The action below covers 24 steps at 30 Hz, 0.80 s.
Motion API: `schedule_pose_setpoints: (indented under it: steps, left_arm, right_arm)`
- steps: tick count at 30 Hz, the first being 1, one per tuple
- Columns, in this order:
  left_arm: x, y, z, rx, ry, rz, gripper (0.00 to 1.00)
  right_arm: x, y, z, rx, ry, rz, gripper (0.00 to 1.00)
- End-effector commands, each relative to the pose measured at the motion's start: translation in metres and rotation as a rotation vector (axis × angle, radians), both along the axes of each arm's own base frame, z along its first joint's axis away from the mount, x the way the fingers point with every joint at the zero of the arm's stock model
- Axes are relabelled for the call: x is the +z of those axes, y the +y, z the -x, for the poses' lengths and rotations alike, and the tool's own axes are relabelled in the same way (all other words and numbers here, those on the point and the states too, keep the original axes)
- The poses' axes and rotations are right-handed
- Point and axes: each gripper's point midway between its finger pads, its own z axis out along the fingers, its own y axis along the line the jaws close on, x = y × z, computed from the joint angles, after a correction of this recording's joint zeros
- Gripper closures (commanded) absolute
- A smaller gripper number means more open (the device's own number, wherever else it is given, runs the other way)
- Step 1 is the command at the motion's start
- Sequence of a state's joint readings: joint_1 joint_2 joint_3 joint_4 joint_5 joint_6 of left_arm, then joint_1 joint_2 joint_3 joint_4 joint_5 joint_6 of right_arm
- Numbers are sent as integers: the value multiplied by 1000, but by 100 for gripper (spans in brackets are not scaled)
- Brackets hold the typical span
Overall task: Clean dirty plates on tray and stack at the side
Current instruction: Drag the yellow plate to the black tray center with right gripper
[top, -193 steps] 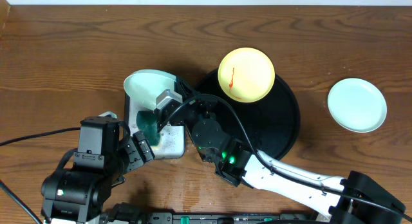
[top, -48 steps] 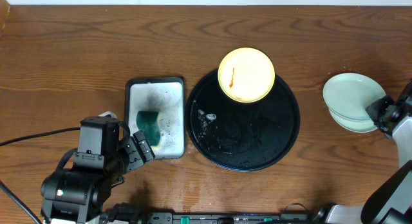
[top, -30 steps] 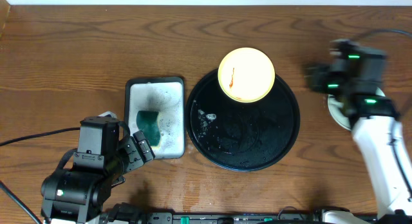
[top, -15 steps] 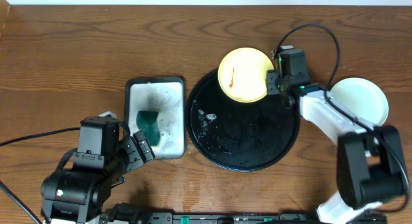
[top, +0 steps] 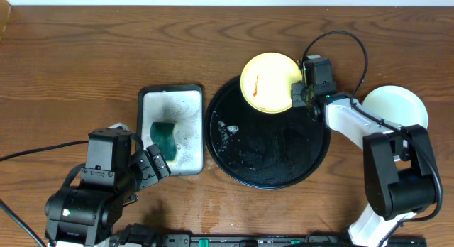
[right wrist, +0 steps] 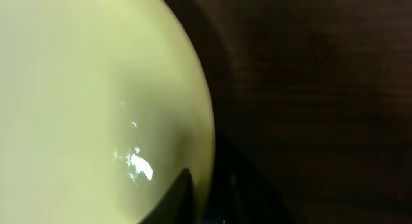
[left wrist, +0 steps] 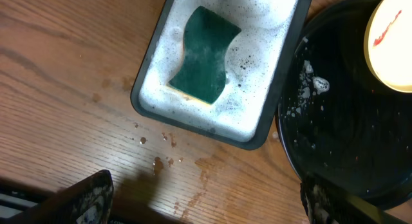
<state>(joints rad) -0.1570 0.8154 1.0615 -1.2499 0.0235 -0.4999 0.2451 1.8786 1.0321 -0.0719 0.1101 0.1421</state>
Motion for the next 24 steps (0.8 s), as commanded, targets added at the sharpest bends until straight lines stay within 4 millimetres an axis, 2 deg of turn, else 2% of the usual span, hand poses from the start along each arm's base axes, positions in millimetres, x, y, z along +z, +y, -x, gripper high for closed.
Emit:
schedule_pose_setpoints:
  steps: [1,2,3,6,9,13,16,19,23,24]
  left_arm:
    - [5,1,-2,8,-14,-1,7]
    - [5,1,-2,8,-14,-1,7]
    - [5,1,-2,8,-14,-1,7]
    - [5,1,-2,8,-14,-1,7]
    - [5,1,-2,8,-14,-1,7]
    - [5,1,-2,8,-14,-1,7]
    - [5,1,-2,8,-14,-1,7]
    - [5,1,-2,8,-14,-1,7]
    - [5,1,-2,8,-14,-1,7]
    - [5,1,-2,8,-14,-1,7]
  right_arm:
    - [-10,-4,1,-49,22,-14,89]
    - [-11,-4,2,-49,28,-12,91]
    - [-13,-8,6,-60,43,10,99]
    - [-10,-8,15,-70,75,-6,99]
    - [8,0,28,-51,100,-61,99]
    - [41,6,55,-87,142,-133,99]
    - [51,6,78,-128,200,-156,99]
    - [45,3,105,-183,302,-153,99]
    - [23,3,139,-270,451,-136,99]
    - [12,7,147,-296,487,-133,99]
